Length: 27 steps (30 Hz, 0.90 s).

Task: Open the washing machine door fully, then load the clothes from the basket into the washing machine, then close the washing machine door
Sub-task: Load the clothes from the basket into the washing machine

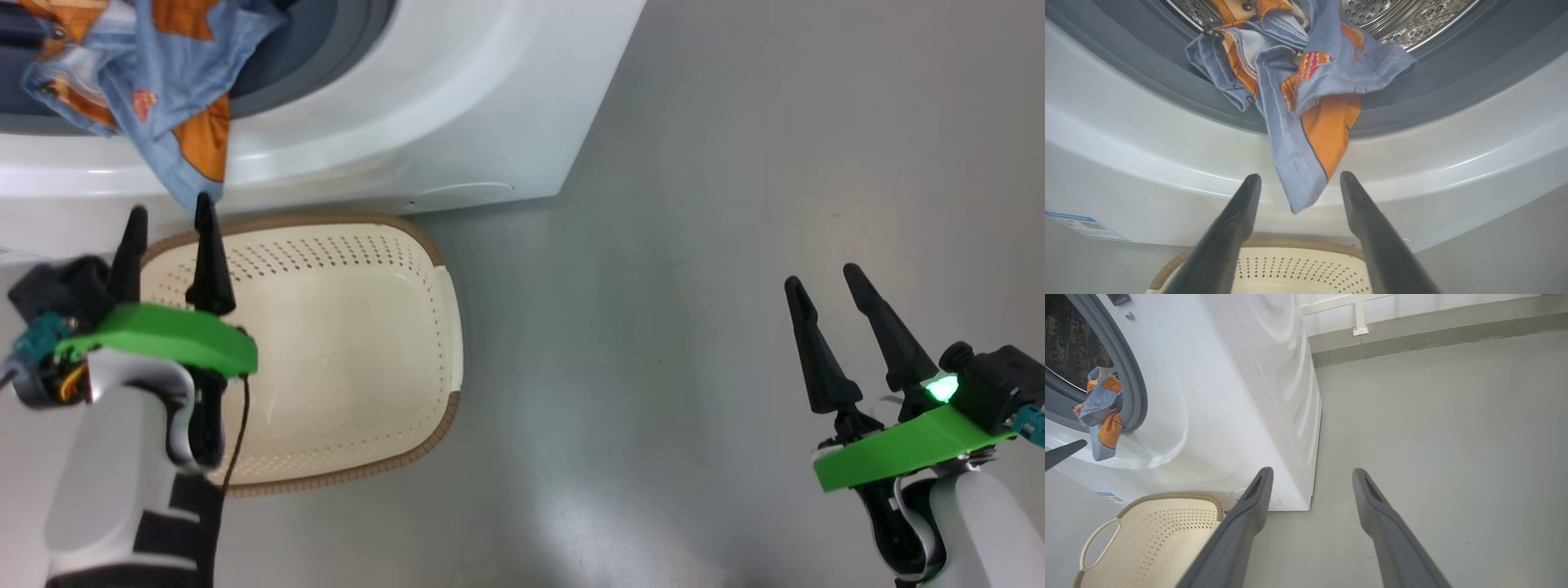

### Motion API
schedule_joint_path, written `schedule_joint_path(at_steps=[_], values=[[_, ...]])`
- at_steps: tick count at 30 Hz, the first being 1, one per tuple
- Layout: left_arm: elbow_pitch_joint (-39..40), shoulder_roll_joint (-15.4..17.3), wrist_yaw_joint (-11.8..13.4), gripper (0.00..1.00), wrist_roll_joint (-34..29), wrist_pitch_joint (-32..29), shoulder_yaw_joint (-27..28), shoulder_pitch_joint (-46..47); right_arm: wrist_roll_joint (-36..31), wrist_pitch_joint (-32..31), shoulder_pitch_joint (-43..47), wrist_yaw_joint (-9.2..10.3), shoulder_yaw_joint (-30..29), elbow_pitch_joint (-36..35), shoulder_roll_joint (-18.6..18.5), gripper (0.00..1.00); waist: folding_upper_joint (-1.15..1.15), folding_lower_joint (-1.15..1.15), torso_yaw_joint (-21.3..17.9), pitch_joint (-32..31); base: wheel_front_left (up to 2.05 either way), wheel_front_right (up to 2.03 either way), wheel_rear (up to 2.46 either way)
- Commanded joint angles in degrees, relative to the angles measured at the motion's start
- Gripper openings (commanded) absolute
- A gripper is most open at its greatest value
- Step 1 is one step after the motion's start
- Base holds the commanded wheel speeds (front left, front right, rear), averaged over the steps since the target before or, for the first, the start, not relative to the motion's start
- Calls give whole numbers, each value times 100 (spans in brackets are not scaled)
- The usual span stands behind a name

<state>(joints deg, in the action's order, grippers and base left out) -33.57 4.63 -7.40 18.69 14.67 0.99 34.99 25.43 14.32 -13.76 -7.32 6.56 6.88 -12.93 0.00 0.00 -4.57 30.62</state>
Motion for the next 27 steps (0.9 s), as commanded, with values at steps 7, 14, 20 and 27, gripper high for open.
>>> schedule_joint_path(at_steps=[7, 14, 20, 27], values=[[-535, 337, -9, 100, 67, 33, 46, 674, 6, 68, -103, -17, 134, -154, -26, 100, 0, 0, -120, 266, 0, 0, 0], [-872, 418, -9, 100, 42, 33, 7, 1005, 8, 68, -159, -17, 141, -160, -6, 100, 0, 0, -183, 350, 0, 0, 0], [-1007, 479, -9, 36, 73, 33, -59, 1273, 5, 68, -206, -17, 132, -159, 21, 100, 0, 0, -211, 410, 0, 0, 0], [-521, 416, -9, 0, -47, 33, 34, 1222, -3, 68, -214, -17, 109, -151, 68, 100, 0, 0, -191, 402, 0, 0, 0]])
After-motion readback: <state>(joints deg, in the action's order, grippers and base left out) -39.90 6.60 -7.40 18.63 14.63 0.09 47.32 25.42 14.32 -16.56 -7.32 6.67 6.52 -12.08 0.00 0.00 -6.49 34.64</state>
